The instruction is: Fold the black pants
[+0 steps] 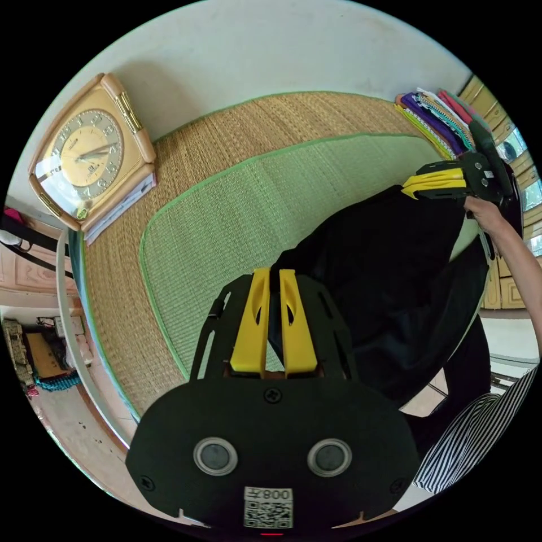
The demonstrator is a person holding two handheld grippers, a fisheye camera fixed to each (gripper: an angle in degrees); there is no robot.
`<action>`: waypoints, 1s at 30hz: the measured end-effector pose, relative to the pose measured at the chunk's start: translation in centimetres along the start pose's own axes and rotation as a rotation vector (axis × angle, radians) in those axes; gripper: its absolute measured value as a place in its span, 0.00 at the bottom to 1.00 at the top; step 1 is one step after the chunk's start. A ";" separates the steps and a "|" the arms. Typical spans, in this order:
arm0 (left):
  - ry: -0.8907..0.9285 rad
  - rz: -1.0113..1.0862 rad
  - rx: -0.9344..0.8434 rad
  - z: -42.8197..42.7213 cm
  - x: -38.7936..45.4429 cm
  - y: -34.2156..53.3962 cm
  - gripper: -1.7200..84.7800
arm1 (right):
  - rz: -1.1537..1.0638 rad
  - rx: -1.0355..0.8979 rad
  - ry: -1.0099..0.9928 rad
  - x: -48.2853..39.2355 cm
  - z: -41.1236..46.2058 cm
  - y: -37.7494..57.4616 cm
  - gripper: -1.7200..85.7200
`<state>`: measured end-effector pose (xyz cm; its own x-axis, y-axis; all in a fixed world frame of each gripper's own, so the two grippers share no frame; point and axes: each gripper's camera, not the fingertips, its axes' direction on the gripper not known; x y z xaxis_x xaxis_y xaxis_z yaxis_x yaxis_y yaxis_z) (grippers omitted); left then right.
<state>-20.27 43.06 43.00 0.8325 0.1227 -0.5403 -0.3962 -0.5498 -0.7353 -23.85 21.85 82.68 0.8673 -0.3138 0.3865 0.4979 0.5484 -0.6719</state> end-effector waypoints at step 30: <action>-0.048 0.139 -0.032 -5.4 16.1 19.2 0.04 | -0.080 0.020 -0.031 -23.2 -0.9 19.5 0.03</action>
<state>-12.35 30.06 22.38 0.7505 0.0826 -0.6557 -0.4931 -0.5906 -0.6388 -34.26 39.18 60.03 0.8241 -0.3332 0.4581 0.5652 0.5379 -0.6255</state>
